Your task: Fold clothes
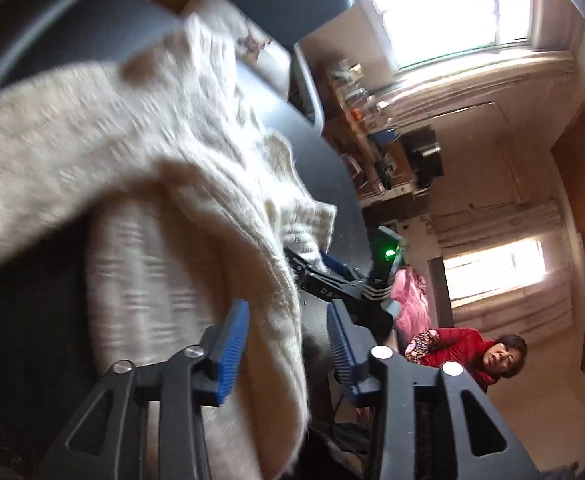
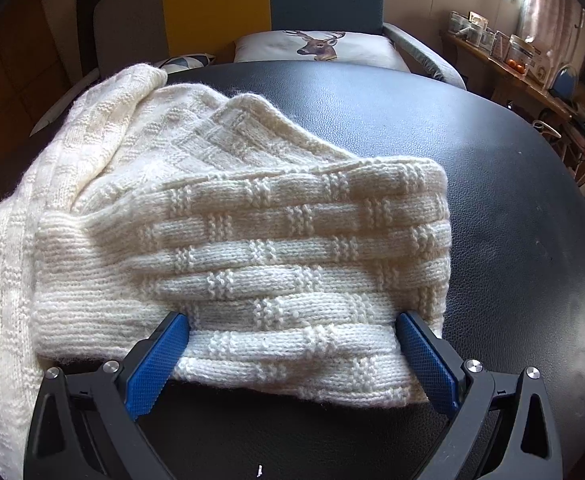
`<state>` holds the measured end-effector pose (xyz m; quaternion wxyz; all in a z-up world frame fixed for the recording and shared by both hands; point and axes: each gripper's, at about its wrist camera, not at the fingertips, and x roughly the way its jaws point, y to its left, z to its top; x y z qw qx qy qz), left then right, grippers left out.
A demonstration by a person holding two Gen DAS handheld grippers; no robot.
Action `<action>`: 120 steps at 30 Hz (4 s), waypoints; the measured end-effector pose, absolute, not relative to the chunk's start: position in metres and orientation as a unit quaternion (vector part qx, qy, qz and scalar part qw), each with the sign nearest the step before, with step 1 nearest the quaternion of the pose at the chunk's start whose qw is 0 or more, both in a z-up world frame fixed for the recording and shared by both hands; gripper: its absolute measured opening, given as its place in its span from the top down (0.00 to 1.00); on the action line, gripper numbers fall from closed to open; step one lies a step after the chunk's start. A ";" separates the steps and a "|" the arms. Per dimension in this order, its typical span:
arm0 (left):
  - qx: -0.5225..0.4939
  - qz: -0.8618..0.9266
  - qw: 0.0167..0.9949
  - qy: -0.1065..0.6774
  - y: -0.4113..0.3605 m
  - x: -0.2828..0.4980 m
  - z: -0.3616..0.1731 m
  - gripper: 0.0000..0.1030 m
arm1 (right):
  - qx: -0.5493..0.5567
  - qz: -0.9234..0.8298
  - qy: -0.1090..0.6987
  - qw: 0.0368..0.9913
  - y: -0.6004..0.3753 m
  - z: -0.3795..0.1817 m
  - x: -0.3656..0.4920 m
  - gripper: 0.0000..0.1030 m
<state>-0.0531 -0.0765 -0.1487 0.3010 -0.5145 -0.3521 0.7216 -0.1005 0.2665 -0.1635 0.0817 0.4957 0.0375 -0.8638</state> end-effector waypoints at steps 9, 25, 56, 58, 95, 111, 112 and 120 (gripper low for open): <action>-0.525 0.745 0.264 -0.315 -0.042 -0.053 -0.148 0.90 | 0.487 -0.868 0.040 0.088 0.267 -0.165 -0.099 0.00; -0.436 0.809 0.076 -0.386 -0.250 0.019 -0.148 0.90 | 0.475 -0.875 0.056 0.080 0.253 -0.118 -0.097 0.00; -0.394 0.843 -0.111 -0.349 -0.353 0.085 -0.130 0.69 | 0.462 -0.865 0.044 0.194 0.159 -0.117 -0.061 0.00; -0.392 0.864 -0.121 -0.292 -0.349 0.082 -0.122 0.65 | 0.473 -0.854 0.052 0.211 0.139 -0.130 -0.060 0.00; -0.434 0.876 -0.038 -0.206 -0.393 0.057 -0.087 0.77 | 0.500 -0.840 0.089 0.192 0.058 -0.196 -0.065 0.00; -0.505 0.860 -0.025 -0.072 -0.284 0.015 -0.149 0.95 | 0.487 -0.845 0.091 0.200 0.090 -0.179 -0.058 0.00; -0.501 0.860 -0.032 -0.095 -0.295 0.005 -0.150 0.96 | 0.491 -0.843 0.091 0.199 0.090 -0.178 -0.060 0.00; -0.472 0.841 -0.167 -0.207 -0.395 -0.026 -0.149 0.97 | 0.471 -0.852 0.121 0.196 0.074 -0.144 -0.094 0.00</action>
